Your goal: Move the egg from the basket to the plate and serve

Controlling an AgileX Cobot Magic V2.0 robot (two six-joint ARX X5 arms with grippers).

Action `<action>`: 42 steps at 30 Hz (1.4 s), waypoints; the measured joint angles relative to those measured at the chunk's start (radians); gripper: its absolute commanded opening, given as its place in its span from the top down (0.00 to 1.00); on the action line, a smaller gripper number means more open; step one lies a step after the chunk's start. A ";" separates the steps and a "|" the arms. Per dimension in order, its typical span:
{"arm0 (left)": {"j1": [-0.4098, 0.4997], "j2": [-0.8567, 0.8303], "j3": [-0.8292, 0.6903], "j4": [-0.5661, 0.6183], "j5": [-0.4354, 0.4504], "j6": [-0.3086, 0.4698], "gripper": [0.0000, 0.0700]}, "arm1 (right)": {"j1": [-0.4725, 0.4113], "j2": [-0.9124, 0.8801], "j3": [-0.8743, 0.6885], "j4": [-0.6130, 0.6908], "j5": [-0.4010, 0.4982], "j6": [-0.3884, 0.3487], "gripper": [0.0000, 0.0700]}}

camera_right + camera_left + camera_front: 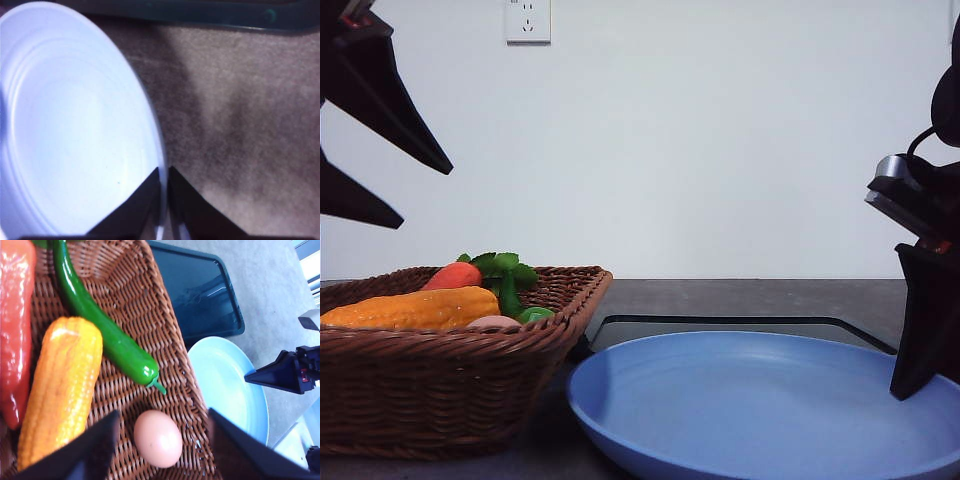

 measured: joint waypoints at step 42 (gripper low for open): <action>-0.348 0.365 0.042 0.062 -0.330 -0.113 0.44 | -0.240 -0.397 0.000 -0.228 0.010 -0.012 1.00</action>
